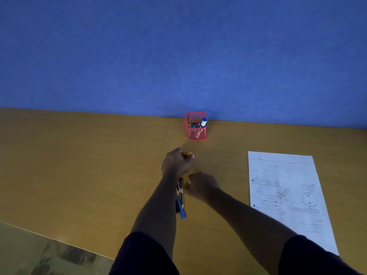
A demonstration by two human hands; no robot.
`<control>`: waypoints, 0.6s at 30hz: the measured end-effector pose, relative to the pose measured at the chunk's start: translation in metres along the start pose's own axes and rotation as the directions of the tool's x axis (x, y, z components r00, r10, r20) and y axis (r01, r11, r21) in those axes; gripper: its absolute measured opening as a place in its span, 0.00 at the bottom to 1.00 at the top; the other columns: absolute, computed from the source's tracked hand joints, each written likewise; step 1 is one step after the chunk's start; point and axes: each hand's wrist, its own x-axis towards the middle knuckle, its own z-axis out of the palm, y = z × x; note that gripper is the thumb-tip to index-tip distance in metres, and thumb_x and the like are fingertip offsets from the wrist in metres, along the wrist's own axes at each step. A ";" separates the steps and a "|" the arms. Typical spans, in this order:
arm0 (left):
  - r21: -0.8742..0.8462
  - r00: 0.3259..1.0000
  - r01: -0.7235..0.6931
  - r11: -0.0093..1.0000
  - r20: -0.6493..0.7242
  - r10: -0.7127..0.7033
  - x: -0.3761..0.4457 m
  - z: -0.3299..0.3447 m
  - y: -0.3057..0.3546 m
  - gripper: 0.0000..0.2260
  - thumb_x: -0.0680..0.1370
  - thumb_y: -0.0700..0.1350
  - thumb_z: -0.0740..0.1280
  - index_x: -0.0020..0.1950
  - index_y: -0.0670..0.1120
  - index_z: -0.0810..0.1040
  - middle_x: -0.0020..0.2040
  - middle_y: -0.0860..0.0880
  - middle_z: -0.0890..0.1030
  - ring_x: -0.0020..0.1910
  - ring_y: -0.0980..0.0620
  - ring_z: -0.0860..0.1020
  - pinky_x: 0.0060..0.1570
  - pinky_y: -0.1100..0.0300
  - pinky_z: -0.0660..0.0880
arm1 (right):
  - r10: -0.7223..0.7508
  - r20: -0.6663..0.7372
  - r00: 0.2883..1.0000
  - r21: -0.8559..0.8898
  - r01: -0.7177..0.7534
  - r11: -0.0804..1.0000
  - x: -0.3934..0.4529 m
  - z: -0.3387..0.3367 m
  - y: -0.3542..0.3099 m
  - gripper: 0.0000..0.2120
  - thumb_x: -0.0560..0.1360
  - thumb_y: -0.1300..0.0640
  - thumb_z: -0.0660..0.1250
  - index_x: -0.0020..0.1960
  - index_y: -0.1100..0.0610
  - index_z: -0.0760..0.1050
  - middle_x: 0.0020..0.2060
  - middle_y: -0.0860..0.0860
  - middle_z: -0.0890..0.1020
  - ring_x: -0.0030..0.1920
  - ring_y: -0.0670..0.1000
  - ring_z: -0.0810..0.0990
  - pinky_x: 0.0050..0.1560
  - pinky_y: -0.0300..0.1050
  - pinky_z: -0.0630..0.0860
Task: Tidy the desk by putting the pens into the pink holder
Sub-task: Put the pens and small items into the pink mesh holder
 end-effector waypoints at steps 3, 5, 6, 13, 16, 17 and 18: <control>-0.069 0.997 -0.020 0.997 -0.074 0.015 0.000 -0.007 0.001 0.17 0.74 0.61 0.70 0.46 0.47 0.78 0.42 0.50 0.81 0.42 0.47 0.80 0.39 0.52 0.79 | 0.067 0.011 0.998 0.034 -0.067 0.997 -0.001 -0.001 -0.006 0.20 0.77 0.40 0.62 0.51 0.58 0.76 0.43 0.55 0.81 0.40 0.52 0.77 0.38 0.44 0.73; -0.115 0.993 -0.050 0.992 -0.108 0.037 0.001 -0.012 0.001 0.17 0.74 0.60 0.70 0.45 0.47 0.77 0.41 0.51 0.81 0.40 0.49 0.80 0.39 0.50 0.80 | 0.091 0.027 0.995 0.051 -0.093 0.994 -0.001 -0.007 -0.009 0.16 0.76 0.44 0.63 0.50 0.57 0.76 0.42 0.54 0.80 0.41 0.52 0.79 0.39 0.45 0.76; -0.133 0.991 -0.064 0.989 -0.125 0.047 0.002 -0.014 0.000 0.16 0.74 0.60 0.70 0.45 0.47 0.77 0.40 0.51 0.80 0.39 0.49 0.80 0.38 0.49 0.81 | 0.104 0.031 0.994 0.060 -0.106 0.993 -0.001 -0.010 -0.011 0.14 0.76 0.45 0.65 0.49 0.57 0.76 0.41 0.53 0.79 0.42 0.52 0.80 0.41 0.46 0.78; -0.248 0.970 -0.144 0.958 -0.229 0.086 0.007 -0.032 0.014 0.13 0.76 0.57 0.71 0.45 0.48 0.76 0.40 0.52 0.81 0.39 0.53 0.80 0.35 0.53 0.78 | 0.155 0.033 0.987 -0.006 -0.155 0.988 0.002 -0.016 -0.019 0.11 0.74 0.49 0.68 0.48 0.58 0.78 0.41 0.54 0.82 0.43 0.53 0.82 0.44 0.48 0.81; -0.301 0.961 -0.166 0.939 -0.264 0.085 0.013 -0.039 0.025 0.12 0.76 0.57 0.71 0.45 0.49 0.76 0.40 0.53 0.82 0.40 0.54 0.81 0.35 0.55 0.78 | 0.145 0.027 0.989 -0.032 -0.144 0.989 0.005 -0.014 -0.019 0.11 0.74 0.51 0.67 0.51 0.58 0.79 0.43 0.54 0.82 0.45 0.54 0.82 0.45 0.48 0.81; -0.308 0.957 -0.175 0.935 -0.276 0.089 0.015 -0.042 0.029 0.12 0.76 0.57 0.71 0.46 0.49 0.76 0.41 0.53 0.82 0.40 0.55 0.81 0.35 0.56 0.78 | 0.140 0.016 0.990 -0.034 -0.139 0.990 0.005 -0.015 -0.018 0.12 0.75 0.51 0.67 0.52 0.58 0.78 0.43 0.54 0.81 0.45 0.54 0.81 0.45 0.47 0.80; -0.313 0.953 -0.187 0.931 -0.287 0.095 0.018 -0.045 0.034 0.12 0.76 0.56 0.71 0.47 0.49 0.77 0.42 0.54 0.82 0.41 0.56 0.81 0.35 0.57 0.78 | 0.135 -0.005 0.991 -0.029 -0.135 0.990 0.006 -0.016 -0.016 0.12 0.75 0.51 0.66 0.53 0.58 0.78 0.43 0.54 0.81 0.45 0.54 0.81 0.43 0.47 0.79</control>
